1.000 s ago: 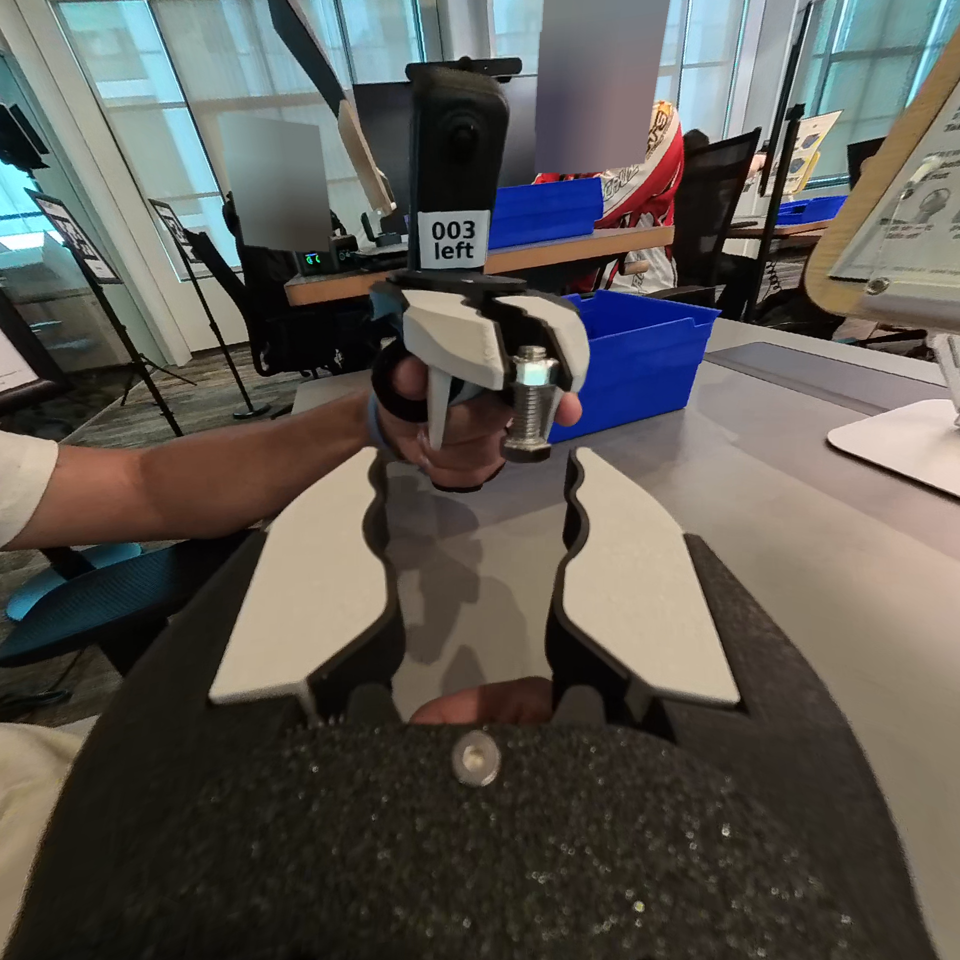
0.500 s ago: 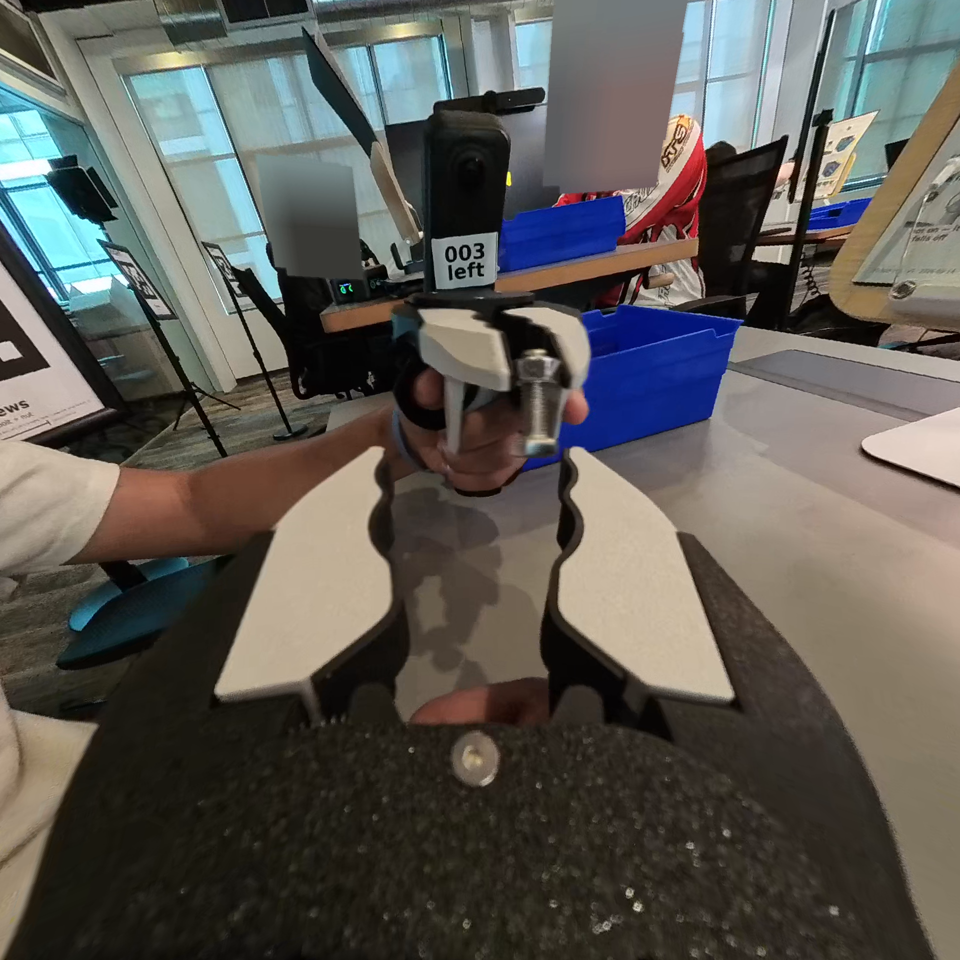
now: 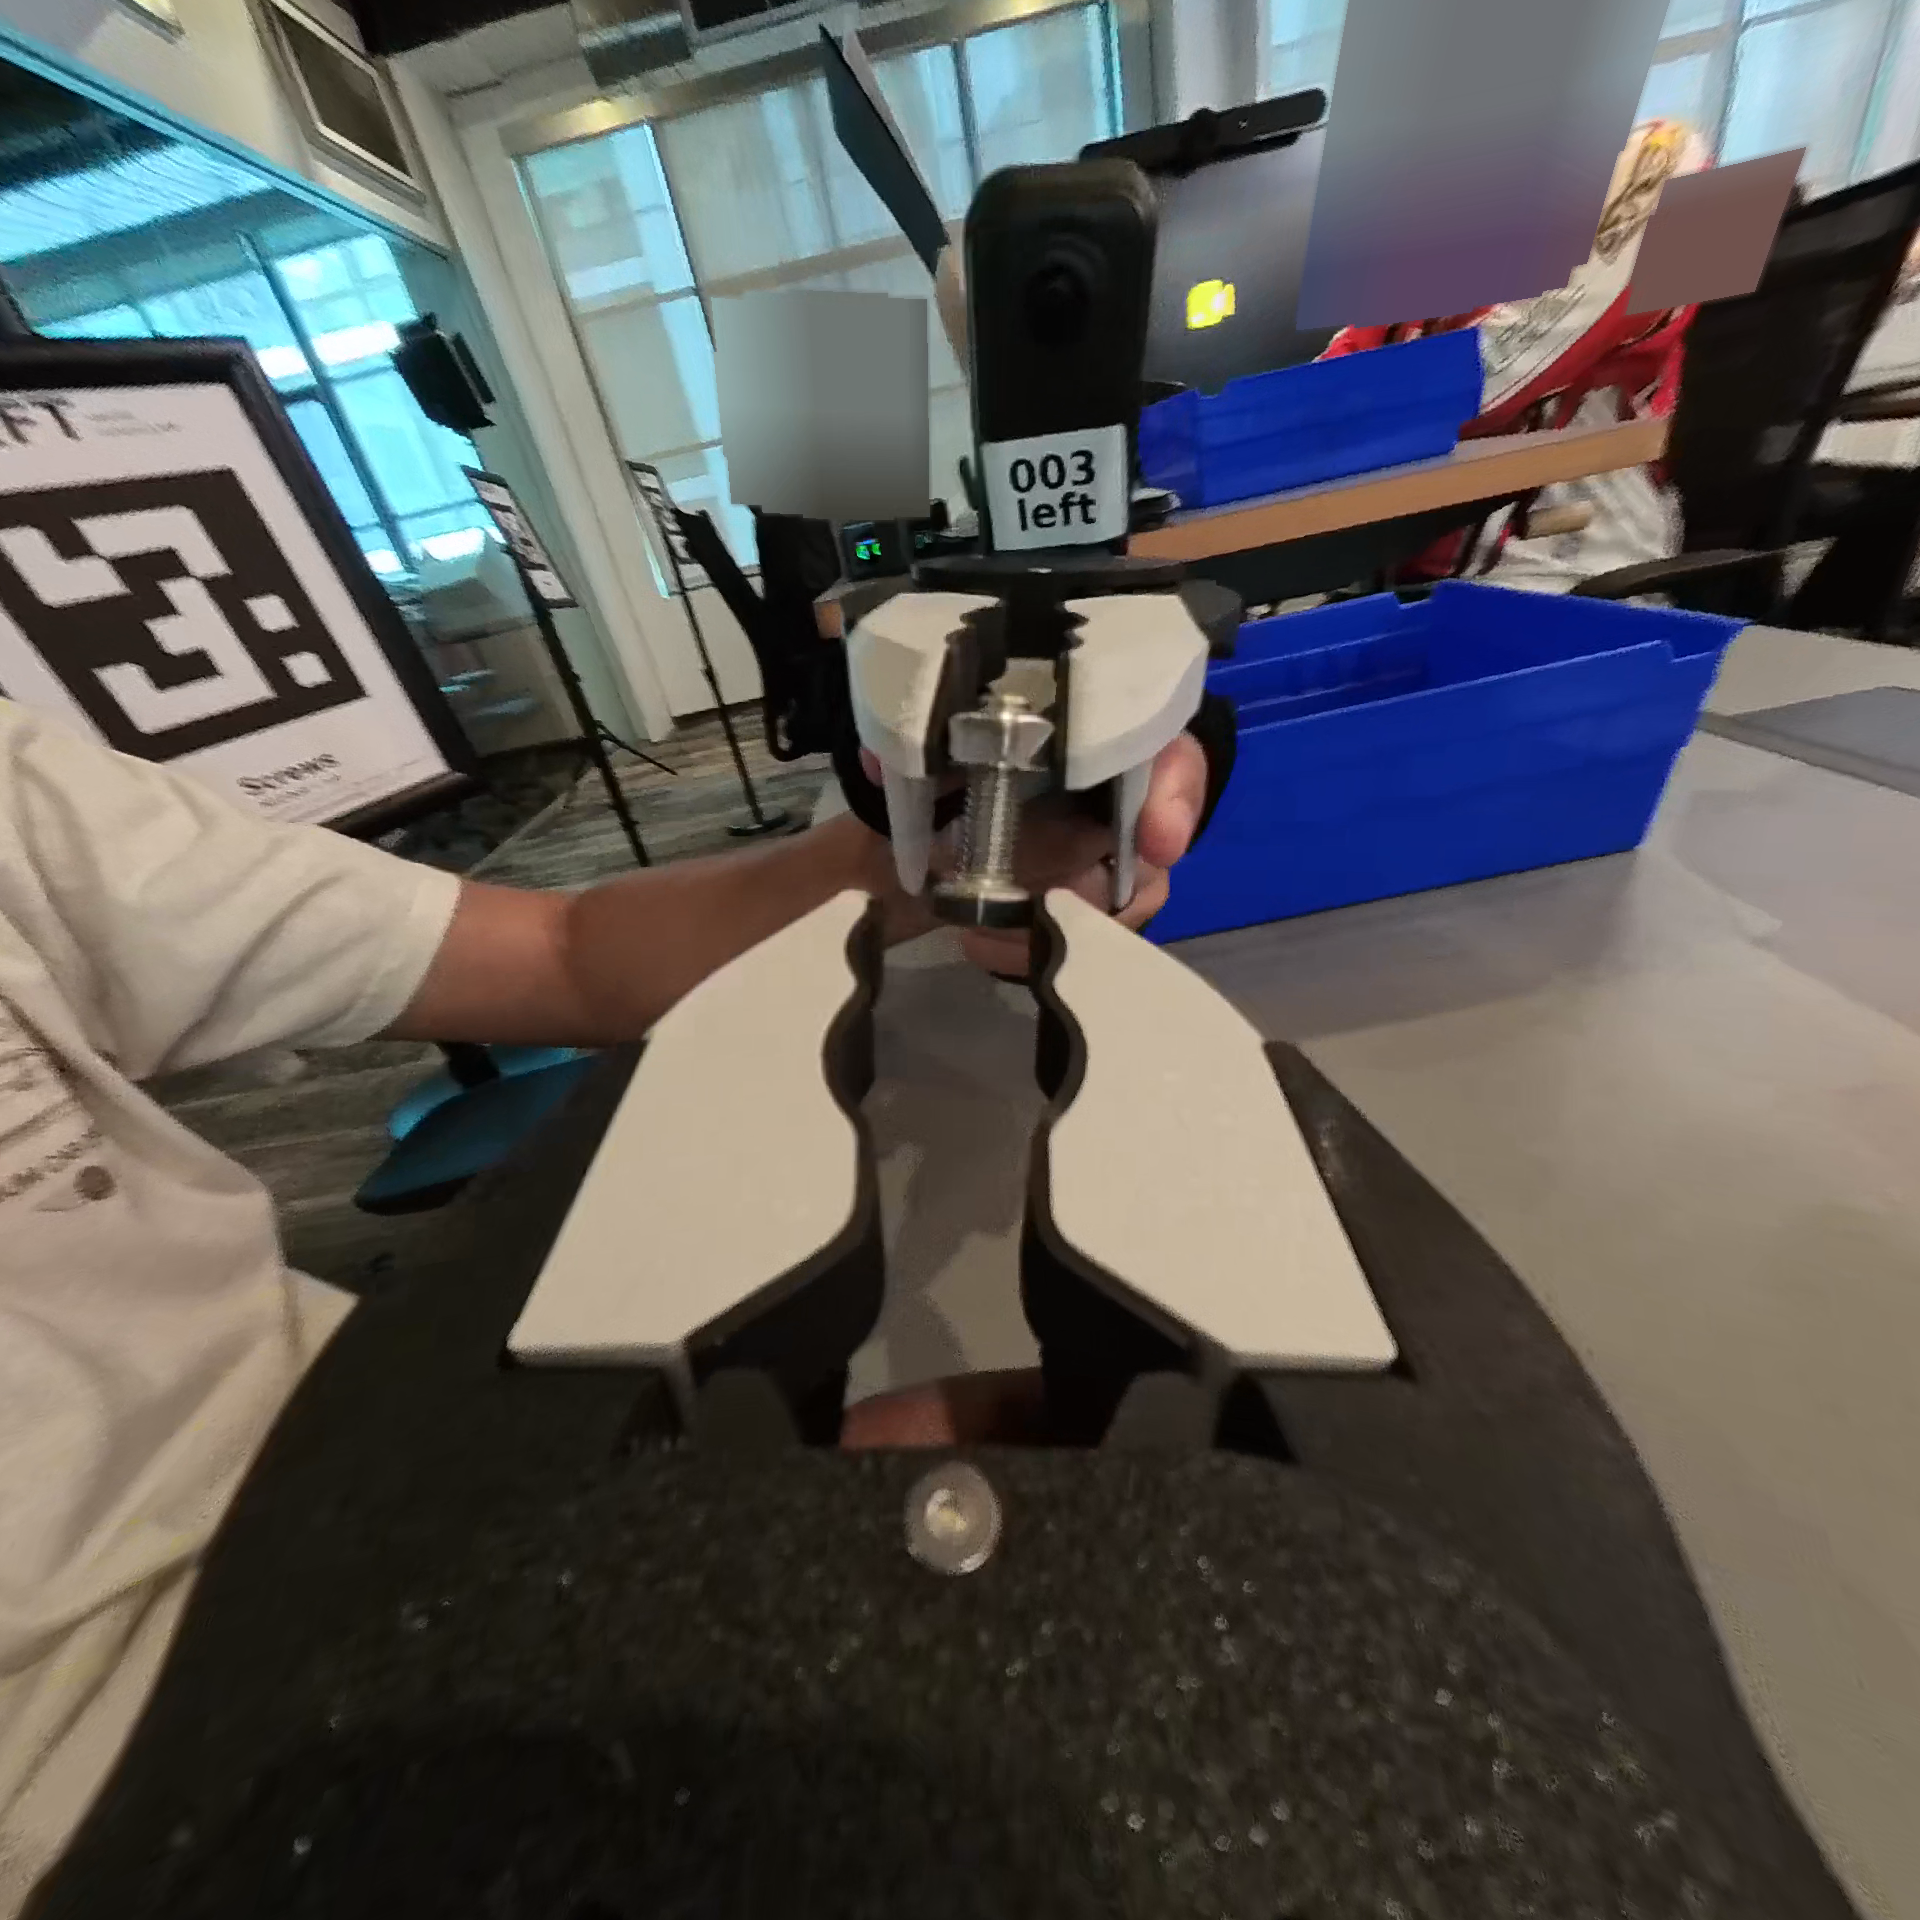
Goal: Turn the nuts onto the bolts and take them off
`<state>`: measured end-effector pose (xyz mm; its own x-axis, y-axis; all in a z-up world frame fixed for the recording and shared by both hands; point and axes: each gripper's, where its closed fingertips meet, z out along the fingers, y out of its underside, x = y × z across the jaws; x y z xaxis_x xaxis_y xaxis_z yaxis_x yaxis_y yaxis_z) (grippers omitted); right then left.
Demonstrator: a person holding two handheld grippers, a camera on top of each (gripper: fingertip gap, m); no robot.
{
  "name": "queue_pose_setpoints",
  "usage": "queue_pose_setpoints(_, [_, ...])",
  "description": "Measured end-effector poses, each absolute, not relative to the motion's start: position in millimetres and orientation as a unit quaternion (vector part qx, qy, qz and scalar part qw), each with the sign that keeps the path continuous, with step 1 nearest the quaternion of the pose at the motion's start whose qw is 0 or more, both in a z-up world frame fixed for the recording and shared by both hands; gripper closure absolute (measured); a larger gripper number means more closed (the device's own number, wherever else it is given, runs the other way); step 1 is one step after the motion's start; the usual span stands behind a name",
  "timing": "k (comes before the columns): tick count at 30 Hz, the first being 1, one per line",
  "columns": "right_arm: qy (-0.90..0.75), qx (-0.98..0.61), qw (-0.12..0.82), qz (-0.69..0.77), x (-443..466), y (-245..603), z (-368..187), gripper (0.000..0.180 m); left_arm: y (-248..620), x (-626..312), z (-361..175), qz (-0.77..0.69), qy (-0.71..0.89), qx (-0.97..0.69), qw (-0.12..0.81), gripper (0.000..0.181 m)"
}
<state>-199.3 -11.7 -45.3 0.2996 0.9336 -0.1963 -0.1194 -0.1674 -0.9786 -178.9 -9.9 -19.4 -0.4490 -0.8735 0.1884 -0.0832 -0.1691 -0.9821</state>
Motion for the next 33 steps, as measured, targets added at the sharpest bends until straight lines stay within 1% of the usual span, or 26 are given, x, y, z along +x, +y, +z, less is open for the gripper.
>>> queue_pose_setpoints(2, [-0.343,-0.598,0.533,0.489,-201,-12,-46,0.153,-11,-179,-22,-0.632,0.571,-0.423,0.308,0.163])
queue_pose_setpoints(3, [-0.342,-0.605,0.537,0.478,-201,-10,-47,0.161,-12,-179,-22,-0.633,0.572,-0.423,0.307,0.163])
queue_pose_setpoints(6, [-0.343,-0.618,0.579,0.406,-198,0,-46,0.163,-7,-177,-19,-0.624,0.563,-0.434,0.324,0.163])
queue_pose_setpoints(9, [-0.344,-0.628,0.654,0.245,-192,16,-41,0.163,3,-175,-13,-0.62,0.537,-0.449,0.355,0.163])
queue_pose_setpoints(12, [-0.319,-0.631,0.702,0.084,-182,28,-32,0.163,13,-172,-5,-0.619,0.496,-0.469,0.387,0.163])
queue_pose_setpoints(16, [-0.283,-0.593,0.731,-0.184,-164,32,-19,0.163,20,-166,1,-0.618,0.443,-0.5,0.414,0.163])
queue_pose_setpoints(17, [-0.279,-0.572,0.733,-0.24,-163,30,-16,0.163,17,-167,2,-0.62,0.44,-0.498,0.417,0.163])
queue_pose_setpoints(18, [-0.286,-0.558,0.734,-0.261,-167,28,-17,0.163,16,-168,3,-0.619,0.443,-0.494,0.419,0.163])
queue_pose_setpoints(19, [-0.307,-0.559,0.733,-0.235,-175,26,-23,0.165,14,-170,3,-0.618,0.451,-0.491,0.416,0.163])
queue_pose_setpoints(22, [-0.303,-0.615,0.726,-0.055,-184,22,-35,0.153,12,-175,2,-0.627,0.461,-0.48,0.405,0.164])
queue_pose_setpoints(23, [-0.293,-0.63,0.719,0.017,-185,21,-36,0.146,8,-176,3,-0.638,0.467,-0.47,0.392,0.164])
queue_pose_setpoints(24, [-0.286,-0.638,0.708,0.095,-187,19,-37,0.144,6,-178,4,-0.643,0.47,-0.462,0.389,0.164])
queue_pose_setpoints(26, [-0.261,-0.645,0.671,0.254,-190,13,-35,0.141,0,-180,6,-0.648,0.481,-0.448,0.385,0.164])
queue_pose_setpoints(28, [-0.239,-0.621,0.612,0.428,-198,-1,-26,0.142,-5,-180,7,-0.653,0.486,-0.437,0.382,0.164])
queue_pose_setpoints(29, [-0.217,-0.614,0.585,0.484,-198,-2,-24,0.142,-8,-180,7,-0.655,0.488,-0.434,0.379,0.163])
queue_pose_setpoints(31, [-0.206,-0.592,0.551,0.55,-200,-6,-20,0.146,-10,-179,8,-0.66,0.487,-0.431,0.377,0.164])
queue_pose_setpoints(33, [-0.208,-0.586,0.542,0.565,-203,-9,-21,0.149,-10,-178,7,-0.662,0.486,-0.431,0.373,0.163])
